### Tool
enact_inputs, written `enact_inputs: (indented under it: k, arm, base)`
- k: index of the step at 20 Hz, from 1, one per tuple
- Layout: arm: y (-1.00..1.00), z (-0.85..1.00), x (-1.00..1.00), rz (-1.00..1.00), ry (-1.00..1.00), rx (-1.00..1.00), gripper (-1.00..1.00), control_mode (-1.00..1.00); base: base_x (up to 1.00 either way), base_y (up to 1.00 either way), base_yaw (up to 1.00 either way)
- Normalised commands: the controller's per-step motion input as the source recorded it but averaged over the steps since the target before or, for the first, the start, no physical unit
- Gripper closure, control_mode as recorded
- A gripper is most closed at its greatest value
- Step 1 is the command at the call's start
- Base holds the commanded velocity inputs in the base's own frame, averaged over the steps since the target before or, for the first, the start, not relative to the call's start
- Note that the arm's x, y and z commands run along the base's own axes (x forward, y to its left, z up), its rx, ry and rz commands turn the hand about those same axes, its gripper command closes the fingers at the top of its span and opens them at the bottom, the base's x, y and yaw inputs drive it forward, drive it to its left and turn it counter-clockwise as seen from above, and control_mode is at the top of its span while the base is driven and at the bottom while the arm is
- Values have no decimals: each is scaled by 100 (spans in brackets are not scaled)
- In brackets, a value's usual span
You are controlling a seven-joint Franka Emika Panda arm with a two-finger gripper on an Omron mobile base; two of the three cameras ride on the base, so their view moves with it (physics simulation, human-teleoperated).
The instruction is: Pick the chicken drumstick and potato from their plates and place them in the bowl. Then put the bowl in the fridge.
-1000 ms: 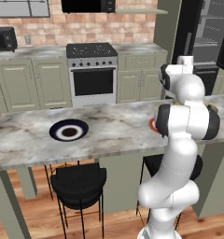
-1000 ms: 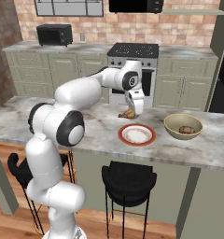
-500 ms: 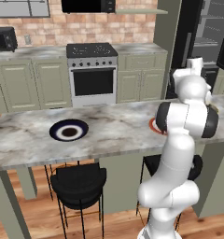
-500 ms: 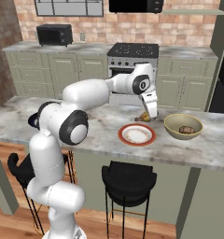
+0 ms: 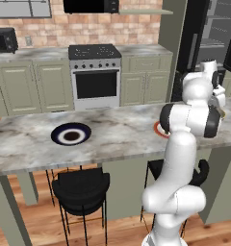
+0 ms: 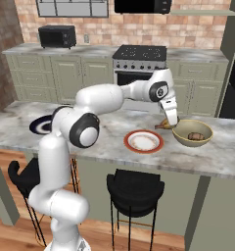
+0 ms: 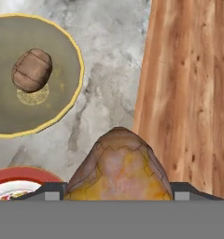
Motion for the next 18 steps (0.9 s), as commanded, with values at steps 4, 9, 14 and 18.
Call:
enact_inputs:
  k: [4, 9, 14, 18]
  arm:
    - [-31, 0, 33, 0, 0, 0, 100, -100]
    - [-19, 0, 37, 0, 0, 4, 100, -100]
    - [-16, -1, 22, 0, 0, 8, 100, -100]
    - [-18, -12, 3, 0, -3, 3, 100, -100]
  base:
    - [0, 0, 0]
    - [0, 0, 0]
    - [0, 0, 0]
    - [0, 0, 0]
